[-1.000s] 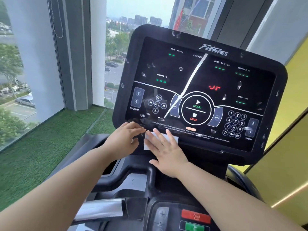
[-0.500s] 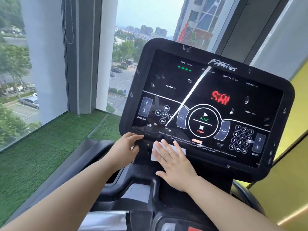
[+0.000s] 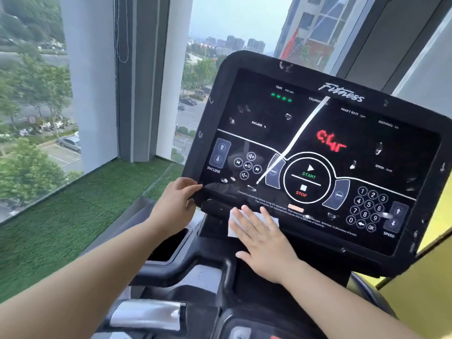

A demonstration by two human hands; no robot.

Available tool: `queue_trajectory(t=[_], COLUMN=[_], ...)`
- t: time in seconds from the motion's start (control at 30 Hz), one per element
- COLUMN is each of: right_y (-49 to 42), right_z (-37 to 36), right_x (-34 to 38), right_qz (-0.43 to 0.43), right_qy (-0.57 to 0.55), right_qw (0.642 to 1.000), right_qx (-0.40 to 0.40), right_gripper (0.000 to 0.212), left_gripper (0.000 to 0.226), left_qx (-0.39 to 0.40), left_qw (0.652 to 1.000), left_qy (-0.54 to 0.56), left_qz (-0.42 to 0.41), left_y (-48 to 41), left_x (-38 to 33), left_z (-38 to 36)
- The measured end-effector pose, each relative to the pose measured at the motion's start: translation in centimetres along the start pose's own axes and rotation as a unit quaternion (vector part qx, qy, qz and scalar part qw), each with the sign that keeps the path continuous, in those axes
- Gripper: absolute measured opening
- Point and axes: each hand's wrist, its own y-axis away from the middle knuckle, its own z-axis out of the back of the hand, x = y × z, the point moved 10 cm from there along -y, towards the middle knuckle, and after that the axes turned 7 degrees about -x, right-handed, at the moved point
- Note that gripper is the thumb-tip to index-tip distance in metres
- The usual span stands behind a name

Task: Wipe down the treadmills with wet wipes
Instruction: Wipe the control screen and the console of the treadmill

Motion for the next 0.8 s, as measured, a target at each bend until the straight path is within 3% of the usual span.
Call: queue_trajectory(t=[0.23,0.47,0.6,0.8], right_y=[-5.5,-0.3,-0.3,-7.3], right_z=[0.2,0.2,0.1,0.5], right_x=[3.2,0.0,0.1,3.7], right_qz=[0.043,0.007,-0.008,-0.003], right_qy=[0.03,0.058,0.055,0.093], right_qw=[0.995,0.998,0.998,0.995], right_qx=[0.085,0.007,0.007,0.045], right_gripper=[0.072,0.081,0.089,0.073], left_gripper=[0.045,0.044,0.043,0.046], left_qx=[-0.026,-0.027,-0.031,-0.012], left_qw=[0.999,0.998,0.998,0.999], left_qy=[-0.008,-0.024,-0.025,0.012], left_qz=[0.038,0.056,0.042,0.031], left_y=[0.3,0.6,0.3,-0.6], left_x=[0.2,0.8,0.9,2.2], left_z=[0.1,0.5,1.0,1.4])
